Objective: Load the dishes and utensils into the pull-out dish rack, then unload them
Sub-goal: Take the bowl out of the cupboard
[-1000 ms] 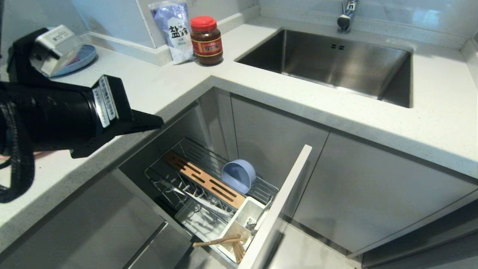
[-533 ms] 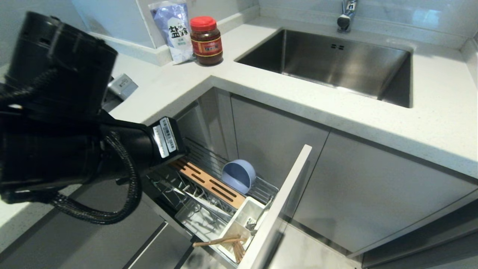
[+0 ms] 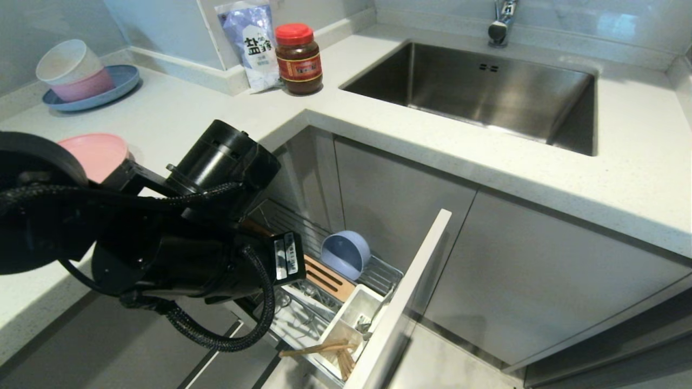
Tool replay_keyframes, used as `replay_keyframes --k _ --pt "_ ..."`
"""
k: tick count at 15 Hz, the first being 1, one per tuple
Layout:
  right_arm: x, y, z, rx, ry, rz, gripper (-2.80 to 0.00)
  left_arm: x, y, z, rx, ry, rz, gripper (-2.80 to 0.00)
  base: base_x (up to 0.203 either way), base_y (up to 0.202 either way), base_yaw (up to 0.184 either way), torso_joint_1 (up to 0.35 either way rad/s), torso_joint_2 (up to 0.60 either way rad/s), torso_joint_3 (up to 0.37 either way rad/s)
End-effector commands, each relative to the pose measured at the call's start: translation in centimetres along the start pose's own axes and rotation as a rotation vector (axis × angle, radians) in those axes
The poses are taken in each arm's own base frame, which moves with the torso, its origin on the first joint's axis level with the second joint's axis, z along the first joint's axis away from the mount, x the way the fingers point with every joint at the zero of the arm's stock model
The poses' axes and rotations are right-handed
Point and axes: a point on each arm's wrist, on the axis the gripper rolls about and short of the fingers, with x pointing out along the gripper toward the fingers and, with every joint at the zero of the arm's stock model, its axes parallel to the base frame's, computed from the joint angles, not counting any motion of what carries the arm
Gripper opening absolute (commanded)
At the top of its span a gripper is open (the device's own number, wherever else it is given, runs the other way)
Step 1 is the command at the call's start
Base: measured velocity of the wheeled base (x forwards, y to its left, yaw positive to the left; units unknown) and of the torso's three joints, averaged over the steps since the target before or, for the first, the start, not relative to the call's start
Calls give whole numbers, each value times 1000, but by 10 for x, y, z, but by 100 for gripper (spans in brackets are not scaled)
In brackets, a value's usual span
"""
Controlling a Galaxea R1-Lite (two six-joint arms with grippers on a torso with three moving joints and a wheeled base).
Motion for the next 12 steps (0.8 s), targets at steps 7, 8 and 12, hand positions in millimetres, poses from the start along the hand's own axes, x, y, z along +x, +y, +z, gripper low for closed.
replay_keyframes --k 7,8,12 --pt "0 0 0 0 -3 0 -280 83 7 14 -152 -62 -20 -280 0 0 0 0 0 0" --pt "0 0 -1 0 -2 1 -280 94 8 14 -163 -77 -22 -280 0 0 0 0 0 0" --pt "0 0 0 0 -3 1 -280 123 3 12 -172 -110 -49 0 0 0 0 0 0 0"
